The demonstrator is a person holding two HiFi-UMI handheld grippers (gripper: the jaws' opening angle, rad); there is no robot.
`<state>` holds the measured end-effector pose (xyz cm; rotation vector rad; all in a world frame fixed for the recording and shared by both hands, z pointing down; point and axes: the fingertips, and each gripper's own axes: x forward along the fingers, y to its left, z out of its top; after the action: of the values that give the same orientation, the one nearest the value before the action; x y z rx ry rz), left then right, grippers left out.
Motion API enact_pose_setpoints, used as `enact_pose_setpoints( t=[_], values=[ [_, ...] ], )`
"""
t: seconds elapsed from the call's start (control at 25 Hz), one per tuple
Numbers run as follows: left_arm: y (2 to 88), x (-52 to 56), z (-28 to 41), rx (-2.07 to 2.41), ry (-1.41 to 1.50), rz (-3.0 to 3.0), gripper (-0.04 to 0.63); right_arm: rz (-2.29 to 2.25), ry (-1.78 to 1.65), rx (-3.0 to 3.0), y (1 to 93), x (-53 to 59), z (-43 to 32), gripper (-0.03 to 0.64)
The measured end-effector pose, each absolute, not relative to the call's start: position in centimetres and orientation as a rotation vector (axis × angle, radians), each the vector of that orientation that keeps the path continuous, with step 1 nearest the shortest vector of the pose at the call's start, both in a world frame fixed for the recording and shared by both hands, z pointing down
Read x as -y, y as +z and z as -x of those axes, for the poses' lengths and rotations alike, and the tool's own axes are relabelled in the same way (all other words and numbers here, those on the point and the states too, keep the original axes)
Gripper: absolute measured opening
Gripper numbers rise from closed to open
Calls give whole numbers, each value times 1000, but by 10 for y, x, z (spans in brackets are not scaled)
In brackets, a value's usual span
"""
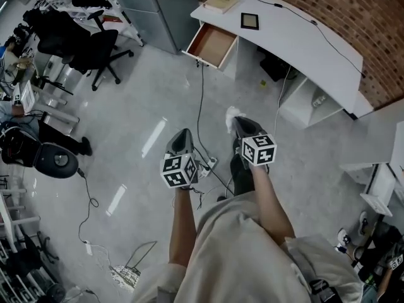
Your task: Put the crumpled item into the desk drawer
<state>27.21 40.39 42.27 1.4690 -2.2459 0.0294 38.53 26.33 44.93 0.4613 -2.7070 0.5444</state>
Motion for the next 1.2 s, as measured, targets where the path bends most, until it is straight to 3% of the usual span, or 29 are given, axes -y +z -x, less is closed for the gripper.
enact_pose_setpoints(
  t=[0.6, 1.2],
  values=[
    [425, -253, -179, 2258, 32, -1385, 17, -354, 588, 2674, 458, -112, -297, 26],
    [443, -134, -143, 2225, 116, -1337, 16, -197, 617, 2647, 477, -20, -247, 26]
  ],
)
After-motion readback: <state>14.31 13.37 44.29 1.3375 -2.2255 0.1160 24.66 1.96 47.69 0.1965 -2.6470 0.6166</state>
